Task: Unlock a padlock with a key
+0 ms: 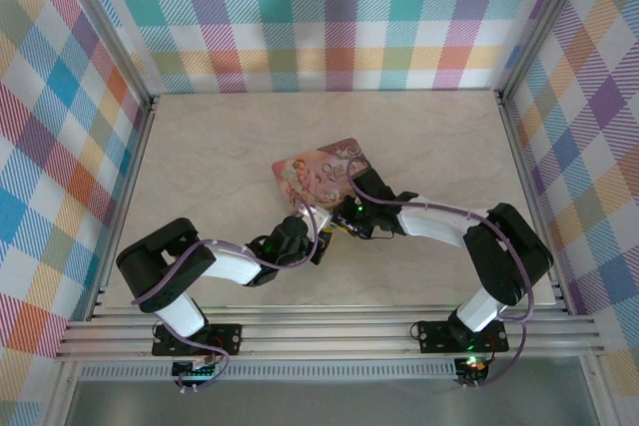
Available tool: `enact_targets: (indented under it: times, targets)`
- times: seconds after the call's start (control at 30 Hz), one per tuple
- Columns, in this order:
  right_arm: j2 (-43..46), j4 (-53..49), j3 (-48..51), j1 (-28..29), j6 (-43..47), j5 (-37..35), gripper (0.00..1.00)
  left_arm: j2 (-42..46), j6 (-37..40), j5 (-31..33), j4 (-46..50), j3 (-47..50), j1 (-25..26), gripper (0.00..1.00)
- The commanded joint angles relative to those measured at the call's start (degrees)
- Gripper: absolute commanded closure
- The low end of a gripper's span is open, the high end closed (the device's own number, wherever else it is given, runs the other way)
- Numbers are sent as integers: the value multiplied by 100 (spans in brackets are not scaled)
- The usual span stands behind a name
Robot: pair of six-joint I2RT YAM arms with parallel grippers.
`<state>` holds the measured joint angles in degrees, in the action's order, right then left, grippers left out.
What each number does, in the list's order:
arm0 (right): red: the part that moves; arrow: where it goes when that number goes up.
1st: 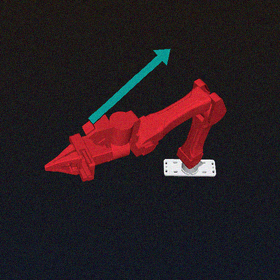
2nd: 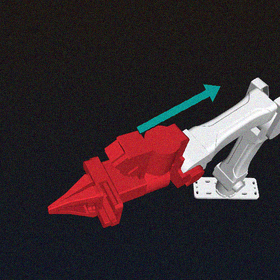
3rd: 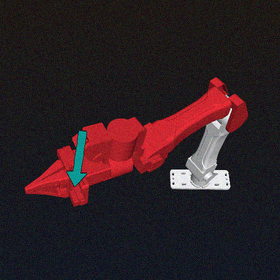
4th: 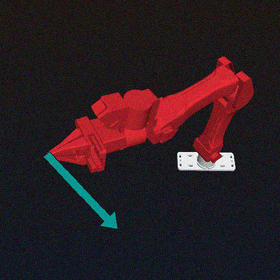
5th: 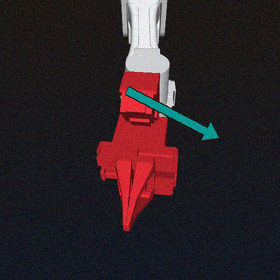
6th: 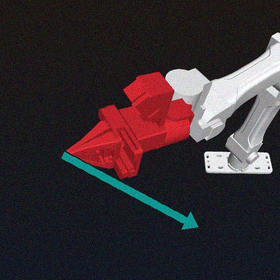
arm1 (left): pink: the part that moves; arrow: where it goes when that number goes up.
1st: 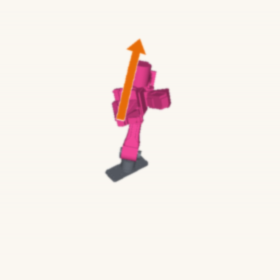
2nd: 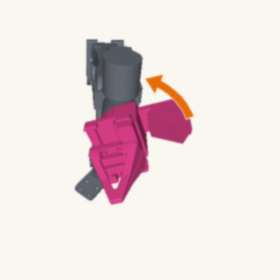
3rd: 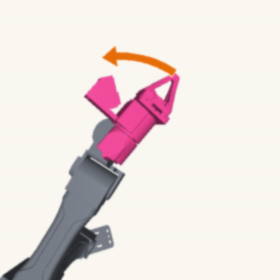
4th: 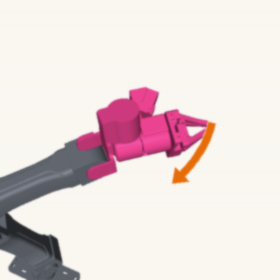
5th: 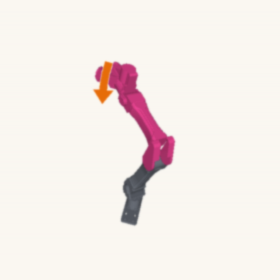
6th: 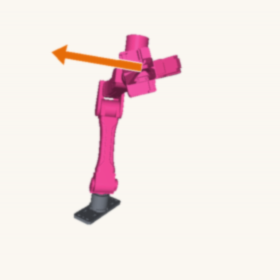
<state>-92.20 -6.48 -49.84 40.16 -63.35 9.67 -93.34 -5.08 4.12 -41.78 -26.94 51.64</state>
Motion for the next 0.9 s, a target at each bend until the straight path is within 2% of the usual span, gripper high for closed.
enact_targets:
  times: [0.0,0.27,0.33,0.67,0.87]
  targets:
    - [-157,-281,-85,35,152,-36,84,113,-76,-175,-314,-119,99,100]
    - [-130,-314,-60,31,191,-62,100,138,-107,-175,-332,-110,100,100]
    - [-118,-295,-60,35,216,-73,100,162,-119,-173,-336,-93,95,98]
    - [75,-157,-25,-6,533,-121,100,559,-103,114,1,99,92,71]
    - [118,202,107,-70,719,21,100,1027,-202,320,237,414,92,68]
